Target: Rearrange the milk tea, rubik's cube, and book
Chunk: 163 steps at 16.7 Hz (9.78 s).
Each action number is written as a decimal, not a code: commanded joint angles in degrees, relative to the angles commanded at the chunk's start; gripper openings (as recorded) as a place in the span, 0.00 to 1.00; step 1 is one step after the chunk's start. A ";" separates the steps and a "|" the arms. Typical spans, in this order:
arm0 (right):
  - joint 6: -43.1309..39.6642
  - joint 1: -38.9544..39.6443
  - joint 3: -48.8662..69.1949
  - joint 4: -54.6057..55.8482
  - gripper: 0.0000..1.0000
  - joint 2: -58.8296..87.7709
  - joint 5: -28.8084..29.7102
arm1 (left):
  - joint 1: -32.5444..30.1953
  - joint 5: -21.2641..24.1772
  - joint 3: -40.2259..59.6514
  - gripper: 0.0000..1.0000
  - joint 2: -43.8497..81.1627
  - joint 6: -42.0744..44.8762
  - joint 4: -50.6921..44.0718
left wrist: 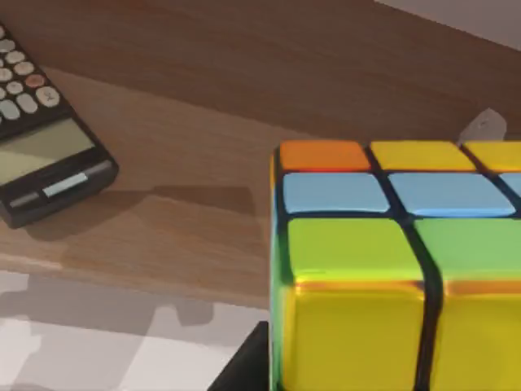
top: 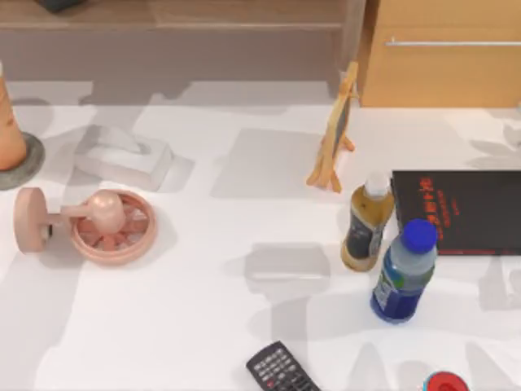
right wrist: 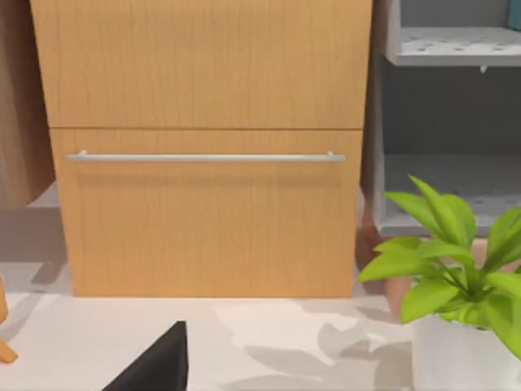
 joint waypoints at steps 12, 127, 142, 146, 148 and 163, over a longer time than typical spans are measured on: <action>0.00 0.00 0.00 0.00 1.00 0.00 0.00 | 15.27 2.30 -19.00 0.00 -9.72 23.72 43.33; -0.47 -25.08 76.34 31.25 1.00 108.17 -23.60 | 10.84 -3.94 -99.03 1.00 -96.46 22.89 36.71; -0.49 -26.19 88.61 31.93 1.00 120.44 -24.40 | 10.84 -3.94 -99.03 1.00 -96.46 22.89 36.71; -0.52 -25.71 91.47 30.88 1.00 122.27 -23.90 | 10.84 -3.94 -99.03 1.00 -96.46 22.89 36.71; -0.52 -25.71 91.47 30.88 1.00 122.27 -23.90 | 10.84 -3.94 -99.03 1.00 -96.46 22.89 36.71; -0.52 -25.71 91.47 30.88 0.00 122.27 -23.90 | 10.84 -3.94 -99.03 1.00 -96.46 22.89 36.71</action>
